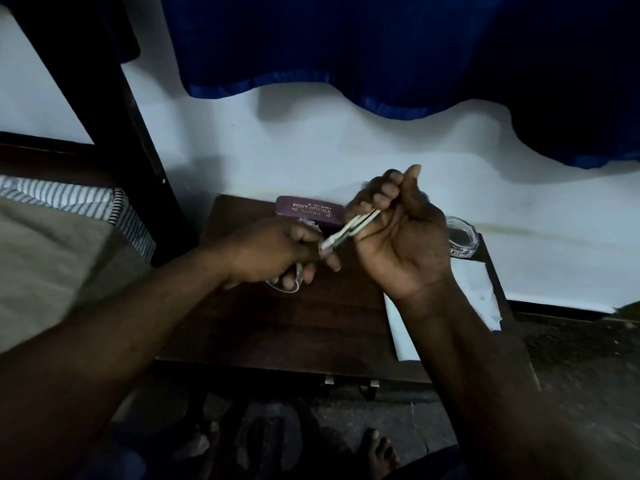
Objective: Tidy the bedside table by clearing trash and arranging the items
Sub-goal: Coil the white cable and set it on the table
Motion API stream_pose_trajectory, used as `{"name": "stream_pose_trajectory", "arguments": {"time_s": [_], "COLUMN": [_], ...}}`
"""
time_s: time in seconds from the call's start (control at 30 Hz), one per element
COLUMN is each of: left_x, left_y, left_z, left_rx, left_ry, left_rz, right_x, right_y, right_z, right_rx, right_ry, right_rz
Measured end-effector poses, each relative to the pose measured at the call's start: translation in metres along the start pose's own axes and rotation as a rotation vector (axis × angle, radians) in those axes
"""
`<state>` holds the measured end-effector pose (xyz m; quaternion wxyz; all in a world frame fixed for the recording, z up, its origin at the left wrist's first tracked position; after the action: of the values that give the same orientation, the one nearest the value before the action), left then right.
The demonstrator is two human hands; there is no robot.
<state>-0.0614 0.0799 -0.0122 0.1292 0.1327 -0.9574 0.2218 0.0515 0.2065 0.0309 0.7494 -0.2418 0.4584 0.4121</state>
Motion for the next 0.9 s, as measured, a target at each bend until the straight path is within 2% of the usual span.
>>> {"name": "stream_pose_trajectory", "arguments": {"time_s": [0.1, 0.23, 0.3, 0.4, 0.47, 0.63, 0.73, 0.83, 0.9], "left_x": [-0.009, -0.016, -0.015, -0.008, 0.001, 0.015, 0.024, 0.029, 0.03], "left_y": [-0.002, -0.002, -0.003, -0.01, -0.017, -0.033, -0.037, -0.036, -0.034], "left_z": [0.002, -0.008, -0.013, -0.022, -0.029, -0.041, -0.037, -0.033, -0.03], "left_rx": [0.033, 0.003, -0.072, -0.215, -0.275, -0.493, -0.59, -0.596, -0.588], "left_ry": [0.131, 0.215, 0.331, 0.579, 0.653, 0.719, 0.651, 0.519, 0.464], "left_rz": [0.122, 0.124, 0.007, -0.311, -0.474, -0.656, -0.704, -0.691, -0.649], "right_x": [0.007, 0.015, 0.018, 0.022, 0.026, 0.031, 0.027, 0.022, 0.016], "right_y": [0.005, 0.005, 0.006, 0.007, 0.007, -0.001, -0.008, -0.017, -0.023], "right_z": [0.01, 0.007, 0.003, 0.001, 0.0, -0.017, -0.029, -0.037, -0.043], "right_rx": [0.169, 0.297, 0.36, 0.371, 0.32, 0.133, -0.037, -0.259, -0.329], "right_ry": [-0.097, -0.431, -0.592, -0.697, -0.751, -1.068, -1.146, -1.097, -1.058], "right_rz": [-0.134, -0.221, -0.226, -0.203, -0.18, -0.146, -0.111, 0.041, 0.125]}}
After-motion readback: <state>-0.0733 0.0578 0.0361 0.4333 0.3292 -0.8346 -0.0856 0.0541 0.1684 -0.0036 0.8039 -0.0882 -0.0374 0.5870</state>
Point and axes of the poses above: each hand's wrist, its own y-axis towards the middle knuckle, its own x-axis out of the back of the hand, z = x × y, the point moved 2 cm from there along y, towards the middle knuckle, and after that the axes turned 8 degrees about x, right-handed, at the moved point
